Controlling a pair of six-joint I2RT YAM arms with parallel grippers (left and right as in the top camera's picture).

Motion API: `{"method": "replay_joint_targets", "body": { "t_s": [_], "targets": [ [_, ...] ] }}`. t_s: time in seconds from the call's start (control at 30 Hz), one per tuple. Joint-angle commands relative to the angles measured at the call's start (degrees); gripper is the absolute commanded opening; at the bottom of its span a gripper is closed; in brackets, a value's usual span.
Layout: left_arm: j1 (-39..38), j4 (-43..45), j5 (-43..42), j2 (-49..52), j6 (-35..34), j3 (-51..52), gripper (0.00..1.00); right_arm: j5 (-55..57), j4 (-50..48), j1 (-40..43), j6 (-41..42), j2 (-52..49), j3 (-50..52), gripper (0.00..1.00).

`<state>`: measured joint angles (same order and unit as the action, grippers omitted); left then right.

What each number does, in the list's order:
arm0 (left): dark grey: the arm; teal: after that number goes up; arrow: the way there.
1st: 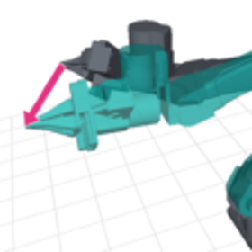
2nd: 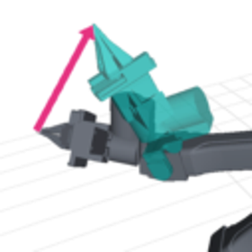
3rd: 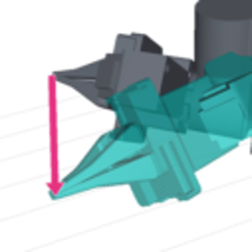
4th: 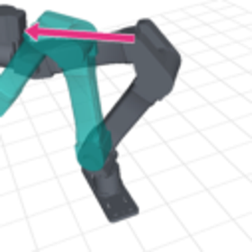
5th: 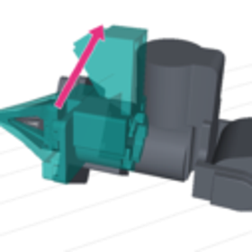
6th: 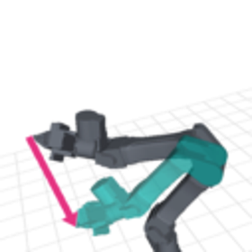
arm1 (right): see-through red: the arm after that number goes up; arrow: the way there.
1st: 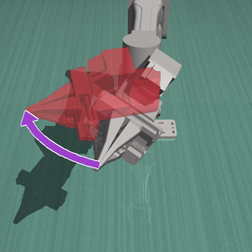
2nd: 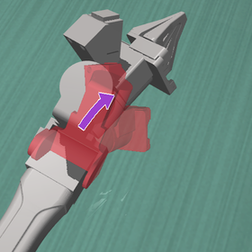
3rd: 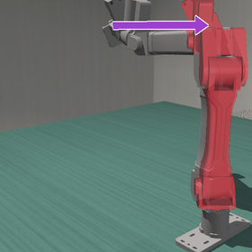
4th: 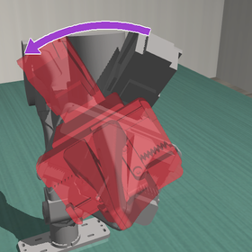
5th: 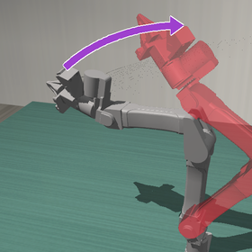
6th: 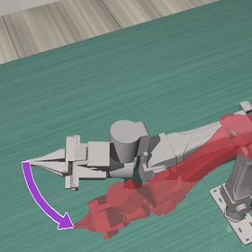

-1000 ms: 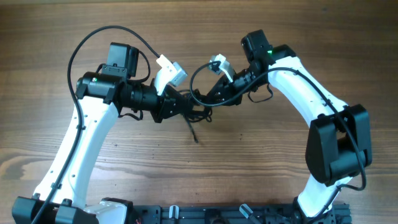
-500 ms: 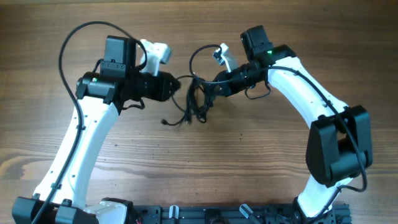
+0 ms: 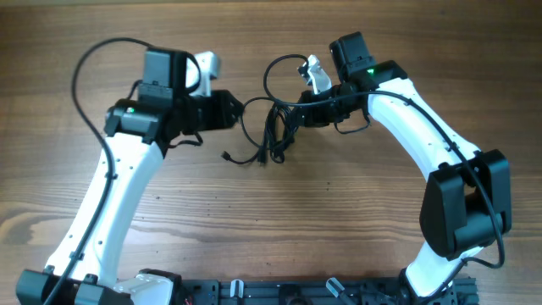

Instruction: Untangle cables

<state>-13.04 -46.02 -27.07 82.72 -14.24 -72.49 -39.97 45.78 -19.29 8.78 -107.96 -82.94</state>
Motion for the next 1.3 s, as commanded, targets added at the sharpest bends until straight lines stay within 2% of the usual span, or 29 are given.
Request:
{"method": "replay_joint_targets", "body": {
  "t_s": [0.0,0.03,0.07,0.1,0.2,0.27,0.37,0.47,0.6,0.67,0.7,0.9,1.0,1.13,1.2,1.27],
  "targets": [
    [-5.2,-1.3,-6.9,4.7,-0.7,-0.6,0.29,-0.3,-0.8,0.2,3.5,2.1,-0.5,0.04],
    [-6.6,-1.1,-6.0,6.4,-4.3,-0.6,0.28,-0.3,-0.9,0.2,3.5,2.1,-0.5,0.04],
    [-7.7,-1.0,-2.8,8.3,-11.4,-0.6,0.24,-0.3,-1.0,0.2,3.5,2.1,-0.5,0.04],
    [-8.9,-1.1,2.1,11.0,-21.3,-0.6,0.21,-0.3,-1.0,0.2,3.5,2.1,-0.5,0.04],
    [-9.7,-1.1,7.9,15.2,-34.3,-0.6,0.22,-0.3,-0.9,0.2,3.5,2.1,-0.5,0.04],
    [-9.7,-1.0,9.7,16.9,-38.5,-0.6,0.26,-0.3,-0.9,0.2,3.4,2.1,-0.5,0.04],
    [-9.7,-0.9,11.1,18.3,-40.3,-0.6,0.44,-0.3,-0.9,0.2,3.4,2.1,-0.5,0.04],
    [-9.7,-0.1,11.8,18.5,-40.3,-0.6,0.47,-0.3,-1.0,0.2,3.4,2.1,-0.5,0.04],
    [-9.7,1.9,11.8,18.6,-40.2,-0.6,0.65,-0.3,-0.9,0.2,3.4,2.1,-0.5,0.04],
    [-10.0,1.3,11.8,18.6,-37.7,-0.6,0.66,-0.3,-0.9,0.2,3.3,2.1,-0.5,0.04],
    [-10.2,0.9,11.8,18.6,-37.1,-0.6,0.64,-0.3,-0.9,0.2,3.3,2.1,-0.5,0.04],
    [-10.6,-0.1,16.1,18.9,-37.2,-0.6,0.62,-0.3,-0.9,0.2,3.3,2.1,-0.5,0.04],
    [-11.4,0.2,16.3,20.9,-37.2,-0.6,0.59,-0.3,-0.9,0.2,3.3,2.1,-0.5,0.04],
    [-11.7,1.2,18.9,23.4,-37.1,-0.6,0.32,-0.3,-0.9,0.2,3.3,2.1,-0.5,0.04],
    [-11.5,1.5,23.9,23.3,-34.8,-0.6,0.04,-0.3,-0.9,0.2,3.3,2.1,-0.5,0.04],
    [-10.4,1.4,25.7,22.6,-32.0,-0.6,0.04,0.0,-0.7,0.2,3.2,2.1,-0.5,0.04]
  ]
}}
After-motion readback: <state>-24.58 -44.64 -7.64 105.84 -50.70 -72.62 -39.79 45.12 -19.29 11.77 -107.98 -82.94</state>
